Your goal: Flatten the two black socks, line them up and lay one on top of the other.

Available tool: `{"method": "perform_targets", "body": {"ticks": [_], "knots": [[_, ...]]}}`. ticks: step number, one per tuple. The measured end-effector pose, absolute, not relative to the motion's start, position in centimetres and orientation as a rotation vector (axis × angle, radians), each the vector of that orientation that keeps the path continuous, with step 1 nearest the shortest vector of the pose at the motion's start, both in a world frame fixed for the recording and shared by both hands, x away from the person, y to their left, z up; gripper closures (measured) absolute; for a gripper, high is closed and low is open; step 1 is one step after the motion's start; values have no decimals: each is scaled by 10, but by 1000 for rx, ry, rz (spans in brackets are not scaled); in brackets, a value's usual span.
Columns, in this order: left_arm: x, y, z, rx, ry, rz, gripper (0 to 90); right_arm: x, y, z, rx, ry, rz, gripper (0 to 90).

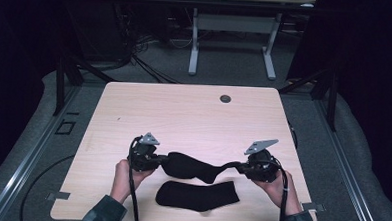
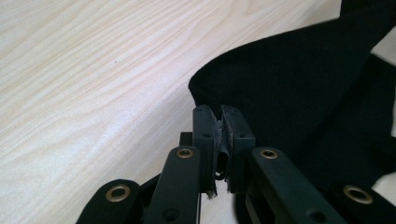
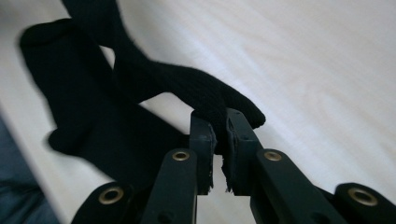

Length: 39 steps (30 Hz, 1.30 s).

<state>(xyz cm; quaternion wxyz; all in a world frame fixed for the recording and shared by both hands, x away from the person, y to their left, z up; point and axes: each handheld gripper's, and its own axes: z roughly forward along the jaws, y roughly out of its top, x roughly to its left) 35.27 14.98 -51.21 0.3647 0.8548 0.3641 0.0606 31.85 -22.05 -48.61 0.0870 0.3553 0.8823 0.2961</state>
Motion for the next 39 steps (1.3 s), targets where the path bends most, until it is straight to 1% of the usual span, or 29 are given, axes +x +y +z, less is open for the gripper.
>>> {"method": "perform_targets", "body": {"ticks": [2, 3, 4, 5, 6, 7, 8, 10, 11, 13, 15, 17, 20, 24, 31, 33, 39], "knots": [[363, 153, -514, 2194, 971, 152, 854, 328, -220, -485, 1089, 2677, 875, 824], [370, 153, -517, 2192, 1002, 156, 851, 337, -218, -487, 1114, 2682, 854, 807], [375, 152, -521, 2214, 1027, 170, 844, 347, -215, -492, 1155, 2669, 829, 682], [375, 152, -521, 2214, 1027, 170, 835, 356, -213, -496, 1188, 2654, 793, 582], [390, 151, -537, 2254, 1126, 169, 791, 370, -209, -507, 1251, 2620, 745, 567], [395, 151, -543, 2253, 1172, 172, 704, 380, -207, -516, 1265, 2587, 689, 523], [398, 152, -546, 2260, 1195, 196, 659, 388, -207, -524, 1292, 2552, 638, 474], [399, 154, -547, 2221, 1227, 237, 513, 395, -210, -534, 1335, 2500, 637, 494], [398, 155, -546, 2208, 1222, 263, 471, 393, -211, -535, 1342, 2467, 684, 504], [397, 154, -543, 2167, 1212, 287, 406, 388, -212, -535, 1324, 2429, 804, 537], [399, 147, -545, 2180, 1192, 273, 368, 385, -207, -535, 1270, 2430, 867, 568], [401, 139, -551, 2229, 1165, 264, 405, 386, -194, -540, 1222, 2482, 860, 595], [401, 133, -561, 2258, 1159, 252, 441, 391, -182, -555, 1197, 2527, 849, 643], [395, 135, -566, 2255, 1134, 259, 470, 389, -180, -561, 1209, 2537, 829, 702], [385, 132, -567, 2255, 1103, 260, 465, 380, -192, -561, 1223, 2531, 796, 716], [377, 129, -568, 2272, 1072, 272, 467, 372, -198, -561, 1213, 2532, 792, 717], [366, 125, -567, 2309, 1038, 298, 493, 359, -203, -562, 1214, 2523, 813, 719]]}}
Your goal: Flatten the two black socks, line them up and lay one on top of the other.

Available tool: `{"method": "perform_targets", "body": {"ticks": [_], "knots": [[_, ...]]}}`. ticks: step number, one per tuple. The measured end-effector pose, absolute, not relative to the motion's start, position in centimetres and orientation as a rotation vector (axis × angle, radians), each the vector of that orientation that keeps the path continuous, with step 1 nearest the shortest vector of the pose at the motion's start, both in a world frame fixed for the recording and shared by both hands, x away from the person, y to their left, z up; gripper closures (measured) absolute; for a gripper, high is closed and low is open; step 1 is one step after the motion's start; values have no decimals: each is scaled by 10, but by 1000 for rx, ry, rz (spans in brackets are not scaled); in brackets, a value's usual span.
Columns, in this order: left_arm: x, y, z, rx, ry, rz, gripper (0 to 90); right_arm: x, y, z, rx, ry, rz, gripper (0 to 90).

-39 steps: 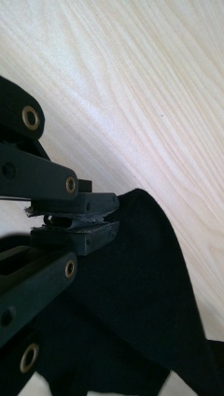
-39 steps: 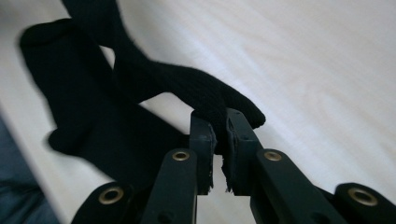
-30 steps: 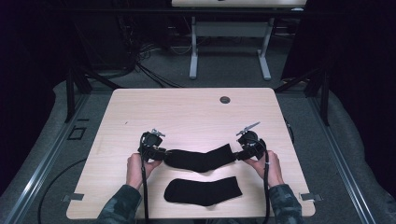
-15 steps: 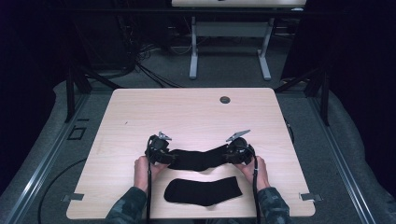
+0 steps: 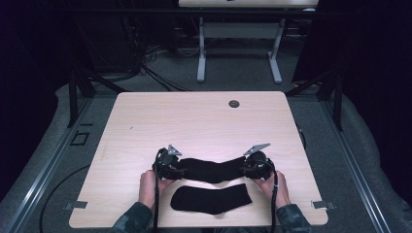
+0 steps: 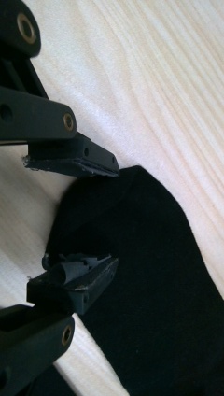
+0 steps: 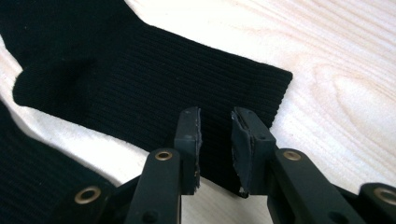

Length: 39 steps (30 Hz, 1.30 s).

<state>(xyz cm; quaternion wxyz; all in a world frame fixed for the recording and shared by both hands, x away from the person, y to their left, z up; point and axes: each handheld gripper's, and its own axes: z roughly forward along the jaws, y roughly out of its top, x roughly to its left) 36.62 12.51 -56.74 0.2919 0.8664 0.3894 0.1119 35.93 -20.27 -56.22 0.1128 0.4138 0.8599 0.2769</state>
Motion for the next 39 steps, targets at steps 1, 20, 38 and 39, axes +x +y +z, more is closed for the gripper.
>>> {"method": "perform_targets", "body": {"ticks": [1, 20, 38, 39], "knots": [[366, 125, -567, 2309, 1038, 298, 494, 359, -203, -562, 1214, 2523, 813, 719], [359, 142, -563, 2255, 1089, 330, 324, 356, -198, -561, 1224, 2510, 863, 605], [317, 215, -538, 2068, 1190, 478, 75, 309, -273, -519, 1280, 2186, 1008, 76], [315, 220, -540, 2064, 1197, 479, 71, 306, -278, -520, 1282, 2189, 991, 68]]}}
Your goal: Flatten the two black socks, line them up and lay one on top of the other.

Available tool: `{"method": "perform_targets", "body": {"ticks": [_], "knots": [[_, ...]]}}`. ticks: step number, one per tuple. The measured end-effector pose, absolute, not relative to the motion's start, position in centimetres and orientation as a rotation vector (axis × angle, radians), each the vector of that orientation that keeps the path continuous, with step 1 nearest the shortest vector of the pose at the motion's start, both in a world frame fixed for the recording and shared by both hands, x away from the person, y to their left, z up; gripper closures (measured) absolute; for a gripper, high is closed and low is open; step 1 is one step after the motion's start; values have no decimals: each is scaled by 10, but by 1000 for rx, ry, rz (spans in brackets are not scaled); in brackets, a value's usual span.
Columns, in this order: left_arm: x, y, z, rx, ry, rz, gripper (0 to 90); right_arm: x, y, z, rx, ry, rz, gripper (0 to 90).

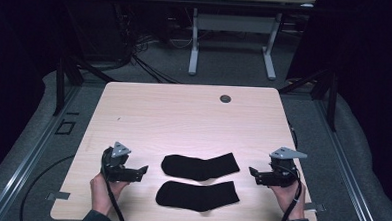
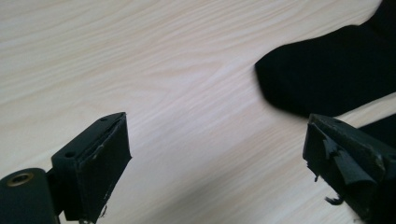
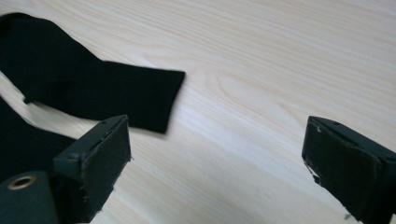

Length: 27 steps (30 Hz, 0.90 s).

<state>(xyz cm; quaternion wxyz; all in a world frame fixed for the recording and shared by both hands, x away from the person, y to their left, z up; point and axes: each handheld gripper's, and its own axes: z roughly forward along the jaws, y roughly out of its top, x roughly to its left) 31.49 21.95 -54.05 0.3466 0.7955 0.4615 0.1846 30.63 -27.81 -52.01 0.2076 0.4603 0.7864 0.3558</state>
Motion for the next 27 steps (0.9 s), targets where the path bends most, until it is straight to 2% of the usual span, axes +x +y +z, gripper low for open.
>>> {"method": "perform_targets", "body": {"ticks": [7, 15, 27], "knots": [[303, 242, -564, 2052, 1279, 497, 35, 295, -305, -542, 1361, 2166, 925, 17], [299, 253, -591, 2042, 1330, 536, 4, 290, -325, -575, 1421, 2154, 836, 0], [299, 253, -593, 2027, 1317, 549, 0, 293, -331, -589, 1431, 2134, 881, 0]]}}
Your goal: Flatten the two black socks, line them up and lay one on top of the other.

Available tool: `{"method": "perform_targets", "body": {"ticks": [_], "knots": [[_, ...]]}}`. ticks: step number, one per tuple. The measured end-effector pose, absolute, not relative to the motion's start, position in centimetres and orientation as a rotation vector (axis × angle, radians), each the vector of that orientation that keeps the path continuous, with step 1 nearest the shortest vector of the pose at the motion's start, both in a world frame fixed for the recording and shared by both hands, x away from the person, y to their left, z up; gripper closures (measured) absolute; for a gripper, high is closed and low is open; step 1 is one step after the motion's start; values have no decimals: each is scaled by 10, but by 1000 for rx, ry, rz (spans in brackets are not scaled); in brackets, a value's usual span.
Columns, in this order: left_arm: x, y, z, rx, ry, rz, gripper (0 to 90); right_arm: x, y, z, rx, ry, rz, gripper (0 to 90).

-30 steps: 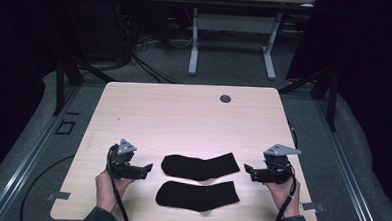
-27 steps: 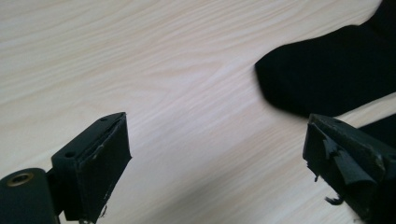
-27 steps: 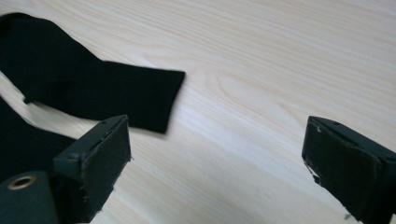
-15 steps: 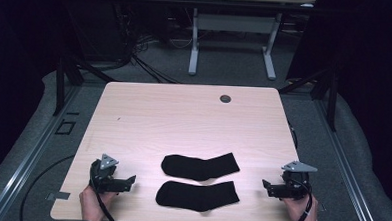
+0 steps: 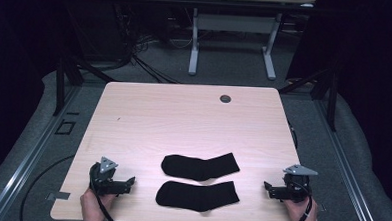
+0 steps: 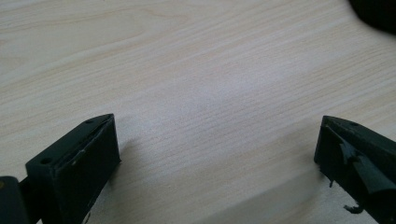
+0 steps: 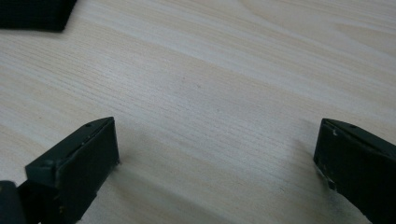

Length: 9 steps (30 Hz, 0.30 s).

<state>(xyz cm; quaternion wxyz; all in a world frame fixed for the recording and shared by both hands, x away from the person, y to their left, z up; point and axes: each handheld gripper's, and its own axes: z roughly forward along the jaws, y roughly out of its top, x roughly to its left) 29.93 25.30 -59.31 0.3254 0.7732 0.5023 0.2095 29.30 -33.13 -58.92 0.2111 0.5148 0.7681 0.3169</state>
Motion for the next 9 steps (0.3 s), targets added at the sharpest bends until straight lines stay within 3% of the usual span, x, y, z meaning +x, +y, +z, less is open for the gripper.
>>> {"method": "perform_targets", "body": {"ticks": [9], "knots": [[300, 251, -593, 2025, 1323, 561, 1, 291, -332, -590, 1414, 2133, 892, 7]]}}
